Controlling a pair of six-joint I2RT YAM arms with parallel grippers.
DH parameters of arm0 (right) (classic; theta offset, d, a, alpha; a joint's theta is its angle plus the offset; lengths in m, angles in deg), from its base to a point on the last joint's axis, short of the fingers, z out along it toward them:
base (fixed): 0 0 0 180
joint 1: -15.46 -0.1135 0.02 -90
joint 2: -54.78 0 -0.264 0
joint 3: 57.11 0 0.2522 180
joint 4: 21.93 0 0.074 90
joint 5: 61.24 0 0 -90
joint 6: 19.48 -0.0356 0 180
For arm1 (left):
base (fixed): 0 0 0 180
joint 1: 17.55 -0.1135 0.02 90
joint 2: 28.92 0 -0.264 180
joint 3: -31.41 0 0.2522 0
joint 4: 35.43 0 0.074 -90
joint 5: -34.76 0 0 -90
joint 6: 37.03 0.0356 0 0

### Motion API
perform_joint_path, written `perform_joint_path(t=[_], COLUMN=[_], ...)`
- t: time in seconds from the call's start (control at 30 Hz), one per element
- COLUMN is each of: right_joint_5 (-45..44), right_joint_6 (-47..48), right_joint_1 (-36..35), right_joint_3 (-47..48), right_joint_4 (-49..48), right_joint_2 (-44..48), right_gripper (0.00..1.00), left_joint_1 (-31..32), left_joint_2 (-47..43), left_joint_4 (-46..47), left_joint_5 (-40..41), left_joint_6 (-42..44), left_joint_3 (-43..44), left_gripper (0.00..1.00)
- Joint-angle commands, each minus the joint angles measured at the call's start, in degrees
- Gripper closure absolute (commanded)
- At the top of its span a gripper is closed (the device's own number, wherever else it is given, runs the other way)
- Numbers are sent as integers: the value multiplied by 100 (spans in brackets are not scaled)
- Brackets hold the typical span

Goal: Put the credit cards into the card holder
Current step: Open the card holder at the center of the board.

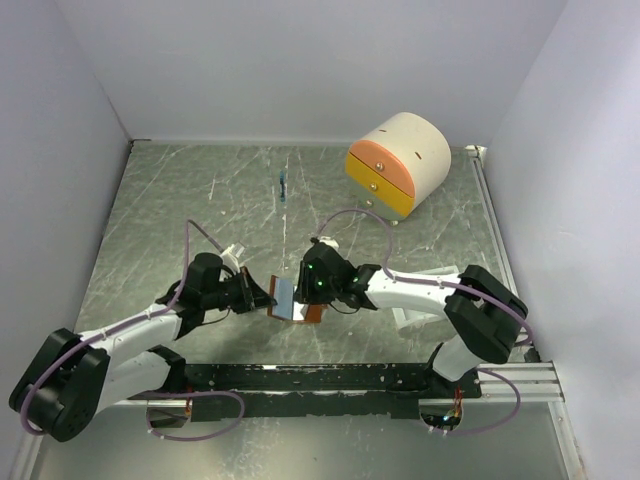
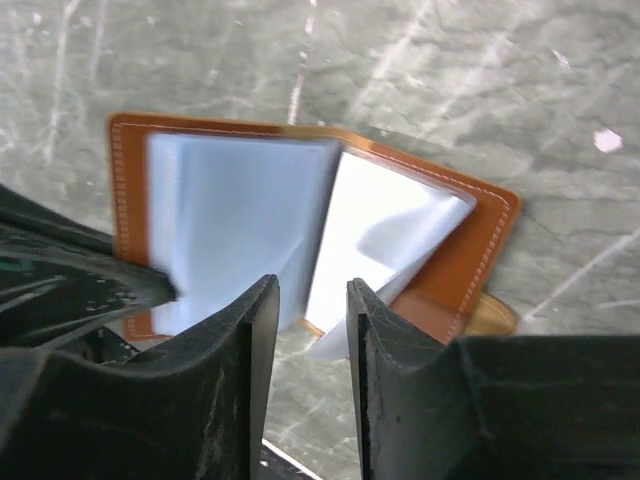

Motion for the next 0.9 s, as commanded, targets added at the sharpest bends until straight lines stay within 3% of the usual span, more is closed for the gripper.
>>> perform_joint_path(t=[0.0,0.3,0.47,0.6,0.83,0.87], right_joint_5=[-197,267,815,674,376,385], right_joint_6=[94,301,509,494,376,398], right_joint_1=[-11,-13,-15,-11,-14,-20], right_joint_3=[-217,-324,-322,-493,-500,-469], right_joint_4=[140,-259,-711,-741,-652,-630], right_joint_2=[95,-1,-38,24,-122,-167], right_gripper=[68,70,63,61,75,76], left_joint_1=[28,32,34,36,36,35], left_joint_2=[-141,-89,-172,-254,-576,-611], left_joint_4=[-127,-255,-111,-236,-448,-424], left_joint_5=[61,0,-30,-81,-124,-132], left_joint_6=[117,20,-139,-131,-97,-124], left_joint_3=[82,118,-21,41,81,68], left_gripper=[93,93,93,93,93,89])
